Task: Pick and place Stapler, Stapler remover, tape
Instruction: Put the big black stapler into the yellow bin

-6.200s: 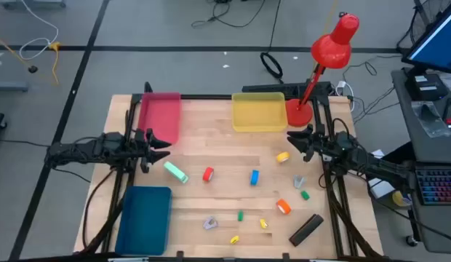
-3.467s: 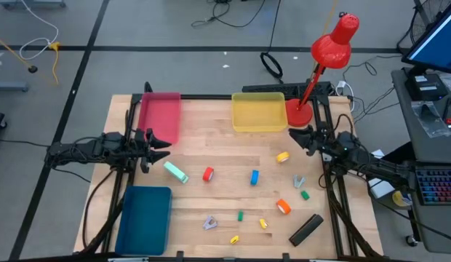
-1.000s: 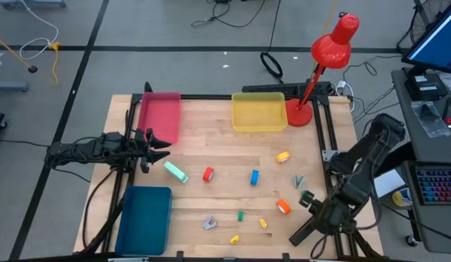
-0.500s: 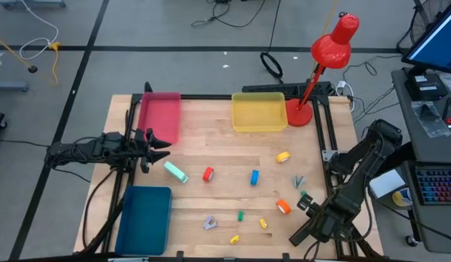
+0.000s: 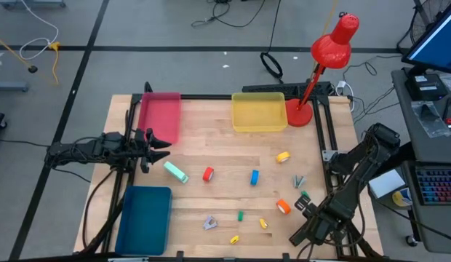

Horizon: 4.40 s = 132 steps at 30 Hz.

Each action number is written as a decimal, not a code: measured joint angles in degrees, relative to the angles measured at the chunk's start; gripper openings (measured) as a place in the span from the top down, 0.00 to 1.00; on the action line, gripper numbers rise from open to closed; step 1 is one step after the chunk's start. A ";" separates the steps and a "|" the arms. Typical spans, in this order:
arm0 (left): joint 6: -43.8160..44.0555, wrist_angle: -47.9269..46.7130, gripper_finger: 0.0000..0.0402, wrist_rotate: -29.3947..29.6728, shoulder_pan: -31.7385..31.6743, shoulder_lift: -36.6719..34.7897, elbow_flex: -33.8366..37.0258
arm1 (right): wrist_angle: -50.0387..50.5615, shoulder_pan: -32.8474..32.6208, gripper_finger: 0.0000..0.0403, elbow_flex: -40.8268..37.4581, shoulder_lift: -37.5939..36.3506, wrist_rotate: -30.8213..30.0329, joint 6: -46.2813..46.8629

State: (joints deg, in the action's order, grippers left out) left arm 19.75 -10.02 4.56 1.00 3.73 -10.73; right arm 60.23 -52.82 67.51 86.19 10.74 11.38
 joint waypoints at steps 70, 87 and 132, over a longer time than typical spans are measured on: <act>0.00 0.02 0.54 0.00 -0.01 0.02 -0.02 | -38.03 0.32 0.70 -17.31 -7.75 24.00 34.73; 13.01 9.58 0.54 0.00 0.01 0.02 0.01 | -45.87 11.81 0.70 -17.31 -16.52 7.54 36.07; 17.59 27.04 0.54 10.63 0.01 0.02 0.01 | -35.32 61.76 0.70 -3.71 -13.37 -43.51 -12.71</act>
State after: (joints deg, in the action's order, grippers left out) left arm 37.34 17.02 15.19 1.02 3.75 -10.72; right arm 24.91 8.94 63.80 72.82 -32.77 -1.33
